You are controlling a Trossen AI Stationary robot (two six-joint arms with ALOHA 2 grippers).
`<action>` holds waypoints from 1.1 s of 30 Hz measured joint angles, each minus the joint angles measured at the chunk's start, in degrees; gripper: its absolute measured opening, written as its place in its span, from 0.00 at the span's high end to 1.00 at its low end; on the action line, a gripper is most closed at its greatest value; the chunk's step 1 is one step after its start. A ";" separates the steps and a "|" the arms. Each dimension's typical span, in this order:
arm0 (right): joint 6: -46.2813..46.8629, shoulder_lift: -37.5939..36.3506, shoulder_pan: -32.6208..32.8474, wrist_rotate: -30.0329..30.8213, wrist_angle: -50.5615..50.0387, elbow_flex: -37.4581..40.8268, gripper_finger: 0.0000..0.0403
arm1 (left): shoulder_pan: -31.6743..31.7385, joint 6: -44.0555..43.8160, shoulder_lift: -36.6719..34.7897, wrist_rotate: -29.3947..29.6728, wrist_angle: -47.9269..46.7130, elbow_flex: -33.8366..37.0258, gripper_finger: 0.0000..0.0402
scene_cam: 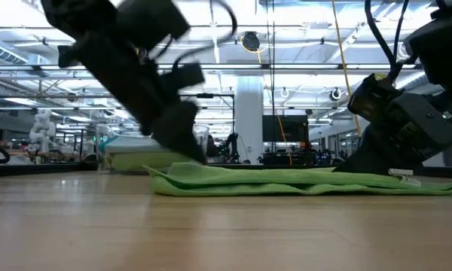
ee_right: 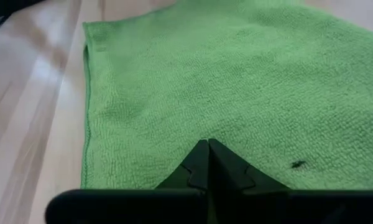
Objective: Fold microfiber towels
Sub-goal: Fold the green microfiber cloth
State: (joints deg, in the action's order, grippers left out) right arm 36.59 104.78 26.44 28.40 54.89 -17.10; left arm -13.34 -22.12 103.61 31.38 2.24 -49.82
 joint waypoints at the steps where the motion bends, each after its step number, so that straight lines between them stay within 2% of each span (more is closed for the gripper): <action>1: -0.07 0.01 0.24 0.22 0.18 0.00 1.00 | 0.51 -0.94 0.34 0.04 -2.02 0.00 0.68; 3: -0.20 -0.01 0.69 0.39 0.48 0.02 1.00 | 1.40 -2.75 1.24 0.08 -5.36 0.22 0.68; 9: -0.83 -0.28 1.05 0.12 0.39 0.17 1.00 | 2.25 -3.47 1.46 0.38 -7.62 0.07 0.68; 14: -1.10 -0.27 1.05 0.13 0.38 0.19 1.00 | 1.54 -2.49 -3.17 -0.08 -8.40 0.13 0.68; 17: -1.76 -0.20 1.05 0.08 1.46 0.22 1.00 | 0.83 0.05 -6.30 0.26 -4.44 0.11 0.68; 21: -4.96 -0.04 1.07 -0.56 6.64 0.39 1.00 | 0.65 7.80 -7.34 -5.16 3.24 0.10 0.68; 24: -8.40 -0.19 0.78 -0.47 13.02 0.34 1.00 | 0.64 8.99 -6.36 -6.00 5.34 0.08 0.68; 27: -11.99 -0.16 -0.26 -0.18 17.06 0.28 1.00 | 0.90 6.72 -3.90 -7.38 4.68 0.15 0.68; 31: -13.89 -1.08 -1.41 -0.46 17.60 0.28 1.00 | 0.40 -3.08 -1.35 -15.78 5.52 0.13 0.68; 33: -13.27 -1.47 -1.74 -1.64 16.55 0.23 1.00 | -0.86 -6.50 -0.56 -17.67 6.75 0.11 0.68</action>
State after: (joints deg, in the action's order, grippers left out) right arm 23.32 103.31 24.70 26.76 71.43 -16.88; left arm -14.20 -28.62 103.06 13.71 8.99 -49.71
